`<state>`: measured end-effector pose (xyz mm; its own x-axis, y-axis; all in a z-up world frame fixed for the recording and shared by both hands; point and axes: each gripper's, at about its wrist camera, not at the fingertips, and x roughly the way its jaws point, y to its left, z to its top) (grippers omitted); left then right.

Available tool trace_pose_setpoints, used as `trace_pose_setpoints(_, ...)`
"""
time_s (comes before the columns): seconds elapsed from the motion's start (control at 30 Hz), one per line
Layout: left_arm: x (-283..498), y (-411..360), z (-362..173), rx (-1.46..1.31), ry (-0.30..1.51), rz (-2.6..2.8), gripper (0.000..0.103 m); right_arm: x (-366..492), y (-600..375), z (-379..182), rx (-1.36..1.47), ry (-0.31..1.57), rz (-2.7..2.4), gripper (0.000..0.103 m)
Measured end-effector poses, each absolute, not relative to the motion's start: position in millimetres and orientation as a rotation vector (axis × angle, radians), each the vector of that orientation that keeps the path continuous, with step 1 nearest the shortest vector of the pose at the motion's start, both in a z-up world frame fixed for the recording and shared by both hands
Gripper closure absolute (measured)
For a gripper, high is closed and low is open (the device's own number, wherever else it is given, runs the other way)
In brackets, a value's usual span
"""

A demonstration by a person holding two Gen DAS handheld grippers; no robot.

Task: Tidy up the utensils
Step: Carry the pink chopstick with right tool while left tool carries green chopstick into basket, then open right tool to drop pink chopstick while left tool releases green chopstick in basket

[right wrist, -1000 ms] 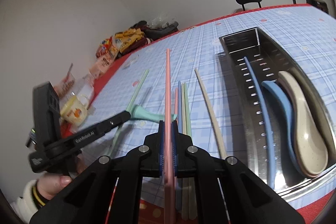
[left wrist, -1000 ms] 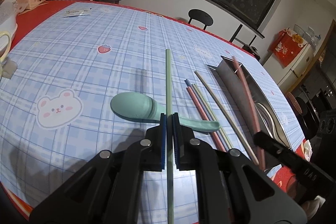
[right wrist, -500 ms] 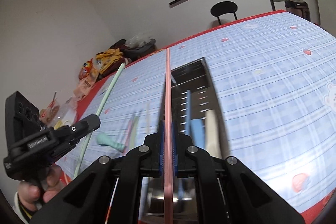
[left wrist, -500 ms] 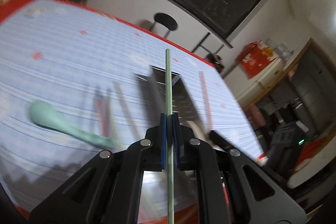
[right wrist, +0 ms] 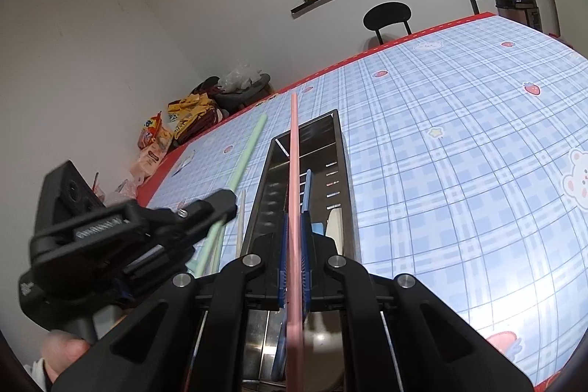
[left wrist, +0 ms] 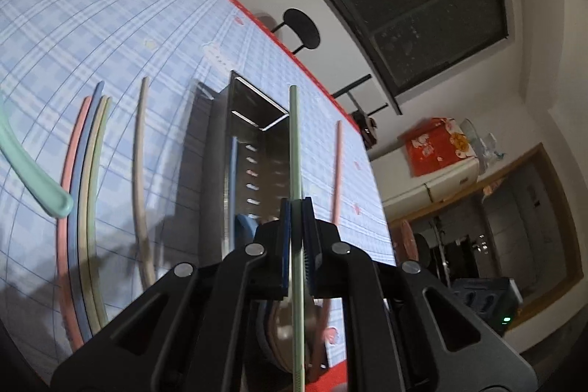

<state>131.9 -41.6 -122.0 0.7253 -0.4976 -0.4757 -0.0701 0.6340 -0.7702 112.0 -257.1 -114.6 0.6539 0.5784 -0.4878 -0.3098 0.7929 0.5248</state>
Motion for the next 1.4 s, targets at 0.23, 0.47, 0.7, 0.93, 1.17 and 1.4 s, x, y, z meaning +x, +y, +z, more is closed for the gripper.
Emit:
trace_pose_setpoints(0.23, 131, -48, -134, -0.82, 0.753, -0.223, 0.093, 113, -259, -116, 0.429, 0.691, 0.527, 0.096)
trace_pose_setpoints(0.47, 127, -55, -134, -0.798, 0.75, -0.222, 0.093, 118, -258, -118, 0.45, 0.695, 0.514, 0.096)
trace_pose_setpoints(0.7, 131, -53, -137, -0.836, 0.749, -0.21, 0.093, 121, -259, -118, 0.451, 0.698, 0.503, 0.096)
trace_pose_setpoints(0.93, 136, -55, -134, -0.815, 0.746, -0.16, 0.093, 123, -260, -117, 0.451, 0.699, 0.499, 0.096)
trace_pose_setpoints(1.17, 133, -50, -113, -0.757, 0.696, -0.159, 0.067, 123, -263, -116, 0.448, 0.706, 0.491, 0.096)
trace_pose_setpoints(1.4, 114, -13, -85, -0.609, 0.609, -0.055, 0.039, 127, -252, -115, 0.428, 0.737, 0.487, 0.096)
